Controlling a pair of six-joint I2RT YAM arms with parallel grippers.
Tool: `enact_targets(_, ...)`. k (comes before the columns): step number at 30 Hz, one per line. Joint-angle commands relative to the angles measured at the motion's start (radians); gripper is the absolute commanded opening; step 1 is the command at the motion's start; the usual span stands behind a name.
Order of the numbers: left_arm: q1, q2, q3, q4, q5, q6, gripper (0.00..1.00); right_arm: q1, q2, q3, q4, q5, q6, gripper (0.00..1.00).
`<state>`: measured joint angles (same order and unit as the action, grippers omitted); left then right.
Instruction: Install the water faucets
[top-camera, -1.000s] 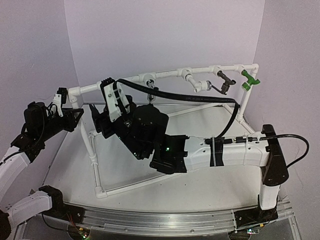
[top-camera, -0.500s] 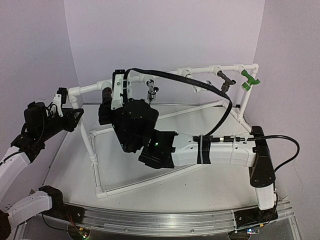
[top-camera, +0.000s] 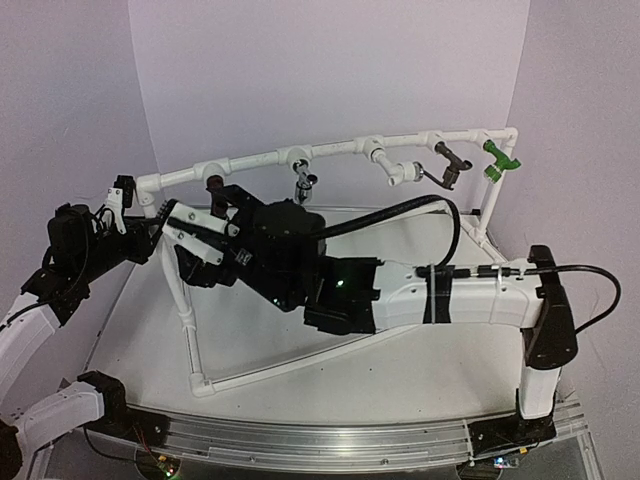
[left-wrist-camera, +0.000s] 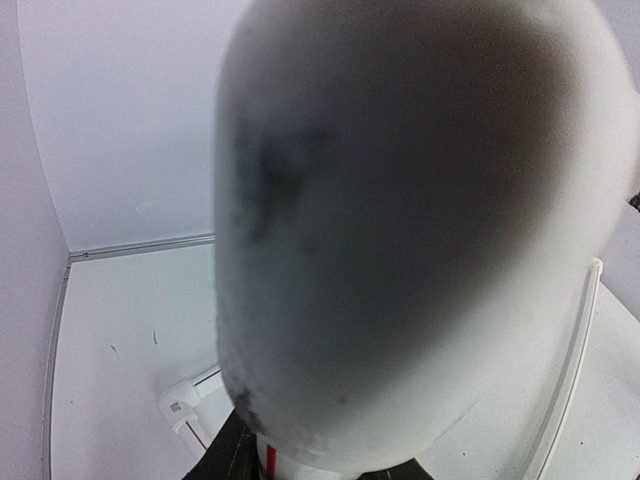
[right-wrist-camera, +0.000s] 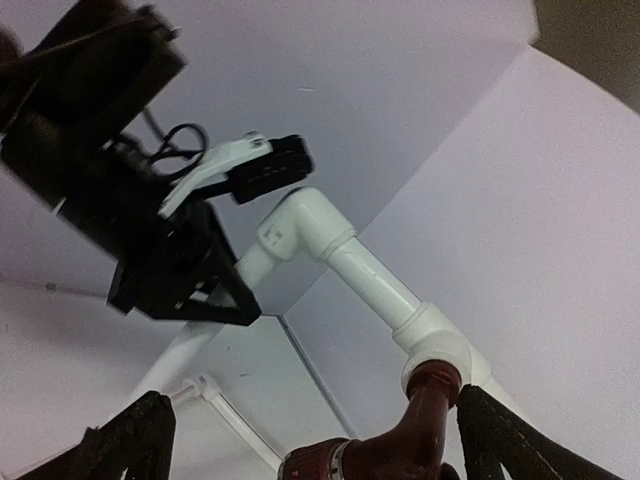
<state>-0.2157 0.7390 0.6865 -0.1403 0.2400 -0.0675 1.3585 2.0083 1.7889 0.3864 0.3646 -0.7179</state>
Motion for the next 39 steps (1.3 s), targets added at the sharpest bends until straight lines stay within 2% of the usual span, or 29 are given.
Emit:
enact_targets(1,-0.019,0.014,-0.01,-0.151,0.124,-0.112,0.02,0.008,-0.164,0.011,-0.328,-0.173,-0.604,0.98)
enact_targets(4,-0.019,0.016,-0.012,-0.151,0.124,-0.112,0.02,0.011,-0.158,0.012,-0.43,-0.062,-0.897,0.98)
enact_targets(6,-0.018,0.019,-0.01,-0.15,0.125,-0.111,0.02,0.011,-0.135,0.043,-0.459,0.019,-1.009,0.98)
enact_targets(12,-0.019,0.023,-0.01,-0.15,0.126,-0.11,0.02,0.003,-0.077,0.065,-0.371,0.113,-1.249,0.98)
enact_targets(18,-0.019,0.018,-0.012,-0.15,0.125,-0.11,0.02,-0.031,-0.015,0.07,-0.24,0.131,-1.423,0.98)
enact_targets(24,-0.019,0.02,-0.012,-0.151,0.127,-0.11,0.02,-0.06,0.048,0.127,-0.19,0.128,-1.491,0.98)
enact_targets(29,-0.018,0.021,-0.012,-0.15,0.129,-0.109,0.02,-0.081,0.072,0.159,-0.189,0.143,-1.491,0.91)
enact_targets(32,-0.019,0.022,-0.011,-0.15,0.13,-0.109,0.02,-0.085,0.077,0.162,-0.19,0.152,-1.476,0.8)
enact_targets(34,-0.019,0.022,-0.01,-0.151,0.131,-0.108,0.02,-0.087,0.084,0.171,-0.193,0.16,-1.455,0.76)
enact_targets(39,-0.018,0.025,-0.01,-0.151,0.131,-0.107,0.02,-0.087,0.114,0.222,-0.198,0.187,-1.379,0.55)
